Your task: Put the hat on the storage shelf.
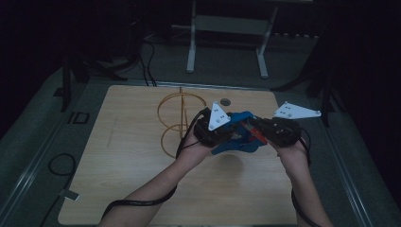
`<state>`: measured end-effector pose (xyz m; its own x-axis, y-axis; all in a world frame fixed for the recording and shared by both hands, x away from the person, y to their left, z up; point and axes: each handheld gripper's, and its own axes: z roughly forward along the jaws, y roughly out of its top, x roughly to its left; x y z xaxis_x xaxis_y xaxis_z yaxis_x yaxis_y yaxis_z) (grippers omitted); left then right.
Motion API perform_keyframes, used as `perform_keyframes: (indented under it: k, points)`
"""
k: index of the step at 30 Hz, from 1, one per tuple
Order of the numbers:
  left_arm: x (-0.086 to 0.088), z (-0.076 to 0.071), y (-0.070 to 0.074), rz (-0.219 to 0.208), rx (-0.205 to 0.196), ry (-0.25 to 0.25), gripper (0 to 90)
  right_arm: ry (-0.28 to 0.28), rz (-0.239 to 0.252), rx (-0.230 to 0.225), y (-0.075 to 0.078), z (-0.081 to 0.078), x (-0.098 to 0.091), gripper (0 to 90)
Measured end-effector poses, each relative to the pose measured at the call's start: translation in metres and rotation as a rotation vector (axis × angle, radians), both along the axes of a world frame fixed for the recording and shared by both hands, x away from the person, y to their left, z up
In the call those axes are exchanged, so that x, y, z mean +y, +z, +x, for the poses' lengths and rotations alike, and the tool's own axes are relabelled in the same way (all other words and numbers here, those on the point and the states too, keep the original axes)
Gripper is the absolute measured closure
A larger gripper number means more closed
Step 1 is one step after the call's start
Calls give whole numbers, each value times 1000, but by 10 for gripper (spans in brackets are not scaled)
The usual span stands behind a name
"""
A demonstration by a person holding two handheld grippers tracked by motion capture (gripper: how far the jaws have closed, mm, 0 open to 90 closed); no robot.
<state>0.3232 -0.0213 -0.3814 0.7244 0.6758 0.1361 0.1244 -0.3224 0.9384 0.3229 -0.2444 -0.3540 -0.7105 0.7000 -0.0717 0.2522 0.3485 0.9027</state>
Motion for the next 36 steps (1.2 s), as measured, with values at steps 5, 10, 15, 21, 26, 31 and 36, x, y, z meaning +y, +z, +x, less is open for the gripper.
perform_keyframes:
  k: [5,10,15,21,26,31,36]
  points:
    - [-2,2,1,23,-2,24,870,9,-2,3,-2,-3,2,896]
    - [-5,2,3,46,-14,8,894,23,12,10,-4,-8,2,896]
    - [-3,-3,4,43,-40,-21,899,33,27,11,-6,-17,0,895]
    - [-1,-10,5,33,-73,-60,899,61,42,17,-10,-30,-2,881]
    - [5,-11,6,19,-79,-83,899,119,52,-9,-6,-44,-7,783]
    - [13,-11,3,-11,-85,-134,899,139,88,-43,2,-56,-18,718]
    - [24,-11,2,-37,-101,-221,898,96,89,-44,-2,-55,-30,707]
